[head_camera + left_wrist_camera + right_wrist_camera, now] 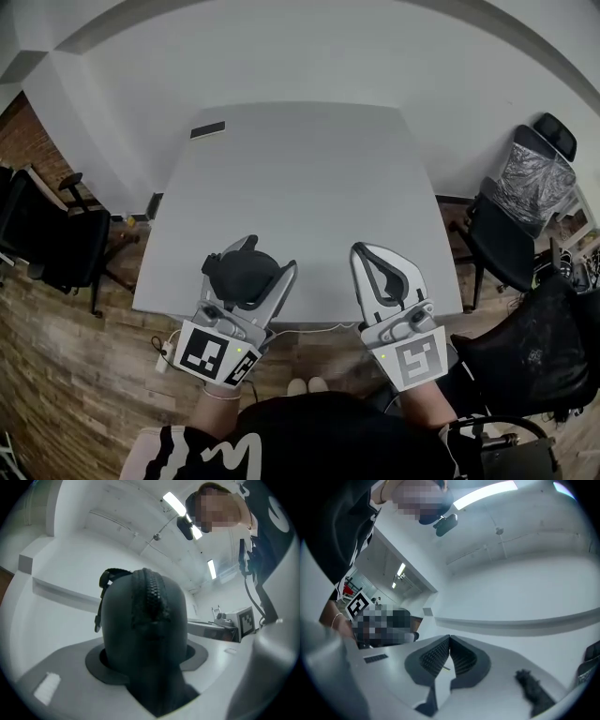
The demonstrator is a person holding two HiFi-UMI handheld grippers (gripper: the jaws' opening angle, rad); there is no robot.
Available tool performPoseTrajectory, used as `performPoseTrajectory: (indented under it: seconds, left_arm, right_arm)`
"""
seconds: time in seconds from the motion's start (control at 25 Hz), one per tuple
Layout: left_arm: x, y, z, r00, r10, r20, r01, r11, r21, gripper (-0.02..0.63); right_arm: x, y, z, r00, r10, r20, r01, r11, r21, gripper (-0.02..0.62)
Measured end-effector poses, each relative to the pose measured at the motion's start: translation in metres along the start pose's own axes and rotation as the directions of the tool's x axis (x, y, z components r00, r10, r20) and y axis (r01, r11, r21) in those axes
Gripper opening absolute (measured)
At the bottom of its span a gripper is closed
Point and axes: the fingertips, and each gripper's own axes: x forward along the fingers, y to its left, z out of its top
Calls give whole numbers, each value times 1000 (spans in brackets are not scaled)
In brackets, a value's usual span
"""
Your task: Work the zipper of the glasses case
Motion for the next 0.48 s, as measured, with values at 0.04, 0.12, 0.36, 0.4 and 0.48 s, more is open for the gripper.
performPoseTrajectory:
  seconds: [0.04,0.12,0.36,0.4,0.48]
  left_arm:
    - [-2,-1,-3,1000,4,-5,-4,1000,-4,273]
    - [-4,-2,-9,1000,14,-16,-14,1000,-5,273]
    - [-5,-3,-12,1000,12,-22,-12,1000,-14,273]
    - [-5,-4,-12,1000,9,-23,-9,1000,-11,273]
    - [-5,-4,-11,1000,7,-24,-8,1000,-4,273]
  right_arm:
    - [-1,0,-1,1000,0,-6,0,1000,-10,6]
    - [-2,1,-5,1000,1,-18,-1,1000,-12,6]
    - [-1,5,-9,1000,1,-21,0,1000,28,6]
    - [0,5,-8,1000,2,-19,-1,999,33,6]
    - [0,7,-8,1000,3,-22,-2,999,34,6]
